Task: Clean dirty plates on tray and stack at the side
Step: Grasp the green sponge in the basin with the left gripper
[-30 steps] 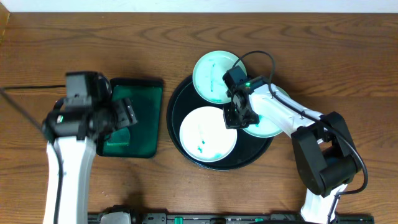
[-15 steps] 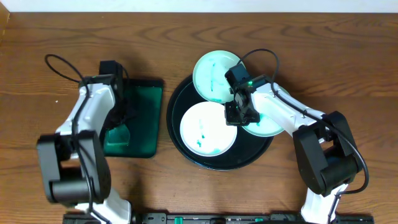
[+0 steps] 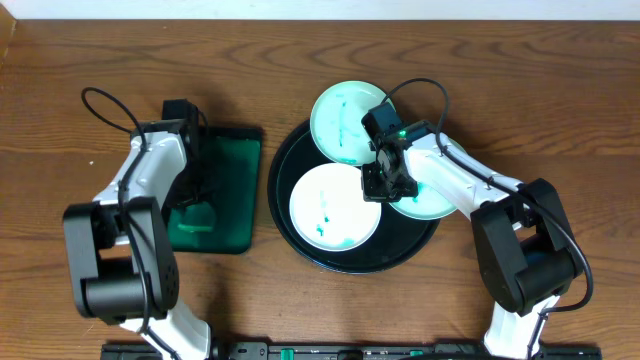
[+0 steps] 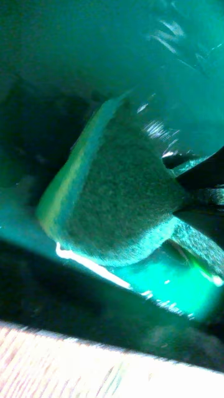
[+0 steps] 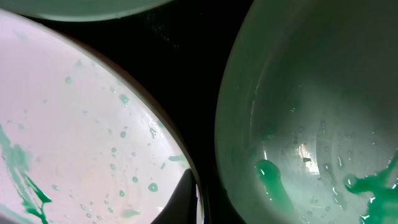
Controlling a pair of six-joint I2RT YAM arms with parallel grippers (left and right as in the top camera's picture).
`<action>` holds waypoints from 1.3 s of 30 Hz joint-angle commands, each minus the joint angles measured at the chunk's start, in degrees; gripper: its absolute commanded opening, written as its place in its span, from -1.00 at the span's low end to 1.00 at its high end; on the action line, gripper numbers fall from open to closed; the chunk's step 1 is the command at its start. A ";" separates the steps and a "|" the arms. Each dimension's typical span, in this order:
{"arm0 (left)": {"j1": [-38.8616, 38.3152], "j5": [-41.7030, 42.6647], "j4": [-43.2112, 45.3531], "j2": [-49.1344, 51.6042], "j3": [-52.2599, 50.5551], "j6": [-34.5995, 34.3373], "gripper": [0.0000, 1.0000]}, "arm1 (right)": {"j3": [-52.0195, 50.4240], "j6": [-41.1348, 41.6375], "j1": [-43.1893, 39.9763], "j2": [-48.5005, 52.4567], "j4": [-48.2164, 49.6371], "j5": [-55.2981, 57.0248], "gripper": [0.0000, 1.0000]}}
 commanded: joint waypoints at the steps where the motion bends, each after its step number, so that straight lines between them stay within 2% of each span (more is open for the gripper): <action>1: -0.28 4.81 -1.49 -5.79 0.81 1.55 -0.86 | -0.04 2.08 -1.22 0.33 0.81 4.92 -0.98; 3: -0.37 4.81 -2.16 -7.89 0.79 1.51 -0.85 | -0.04 2.08 -1.22 0.33 0.79 4.92 -0.98; 4: -0.50 4.76 -2.45 -8.70 0.79 1.55 -0.77 | -0.04 2.08 -1.22 0.33 0.79 4.92 -0.98; 7: -0.50 4.13 -2.47 -8.70 0.55 1.75 -0.46 | -0.04 2.08 -1.22 0.33 0.83 4.92 -0.98; 8: -0.48 3.69 -2.03 -8.33 0.11 1.75 -0.26 | -0.04 2.10 -1.22 0.33 0.83 4.92 -0.97; 9: -0.48 3.69 -1.62 -8.00 -0.26 1.77 -0.19 | -0.04 2.08 -1.22 0.33 0.81 4.92 -0.98; 12: -0.50 3.72 0.24 -6.73 -2.21 1.75 -0.07 | -0.04 2.08 -1.22 0.33 0.70 4.92 -0.97; 17: -0.50 3.69 5.57 -4.22 -5.90 1.75 -0.05 | -0.04 2.08 -1.22 0.33 0.66 4.92 -0.97; 21: -0.50 3.72 8.68 -1.75 -7.54 1.75 -0.05 | -0.04 2.08 -1.22 0.33 0.63 4.92 -0.98; 22: -0.50 3.72 8.92 -0.98 -7.54 1.75 -0.14 | -0.04 2.08 -1.22 0.33 0.63 4.92 -0.98; 25: -0.48 3.76 8.79 -0.46 -7.50 1.79 -0.84 | -0.04 2.08 -1.22 0.33 0.63 4.92 -0.97; 34: -0.50 4.57 -2.51 -6.67 -0.26 1.73 -0.86 | -0.04 2.21 -1.31 0.33 0.98 5.44 -0.97; 39: -0.61 11.32 -4.57 -14.73 1.22 1.70 -0.85 | -0.04 4.02 -1.27 0.33 2.80 8.79 -0.98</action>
